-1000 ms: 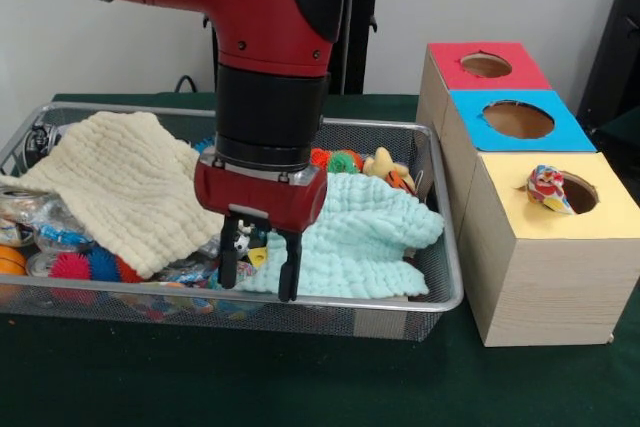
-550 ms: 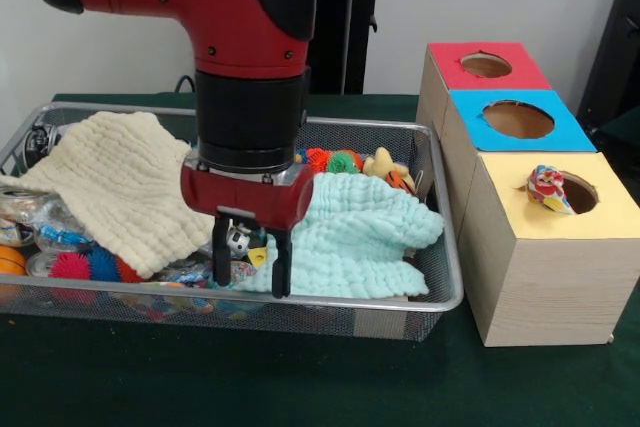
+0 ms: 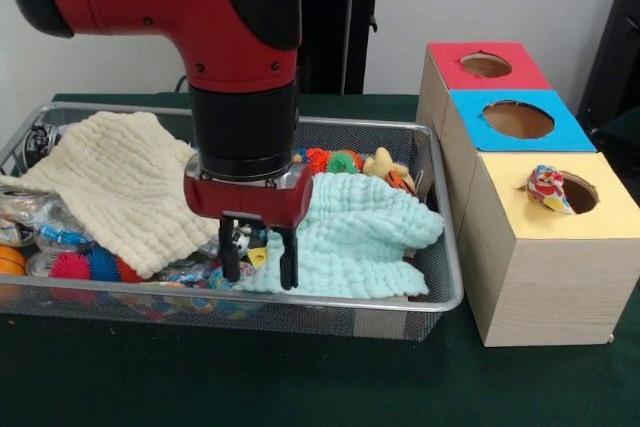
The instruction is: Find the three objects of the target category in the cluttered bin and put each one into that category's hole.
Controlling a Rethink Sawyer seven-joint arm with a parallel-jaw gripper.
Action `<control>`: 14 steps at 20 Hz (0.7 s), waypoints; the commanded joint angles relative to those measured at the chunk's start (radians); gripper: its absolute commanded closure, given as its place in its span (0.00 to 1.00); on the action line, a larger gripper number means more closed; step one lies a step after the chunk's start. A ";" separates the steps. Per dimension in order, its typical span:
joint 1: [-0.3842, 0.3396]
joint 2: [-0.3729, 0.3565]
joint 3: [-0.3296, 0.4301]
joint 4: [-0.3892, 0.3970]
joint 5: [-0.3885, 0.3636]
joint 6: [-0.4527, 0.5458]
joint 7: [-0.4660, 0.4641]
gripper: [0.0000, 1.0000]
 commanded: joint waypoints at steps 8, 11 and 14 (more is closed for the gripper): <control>0.061 -0.022 -0.022 0.054 -0.074 0.268 -0.249 0.00; 0.054 -0.035 -0.024 0.037 -0.095 0.276 -0.262 0.00; 0.048 -0.039 -0.029 0.023 -0.119 0.278 -0.263 0.00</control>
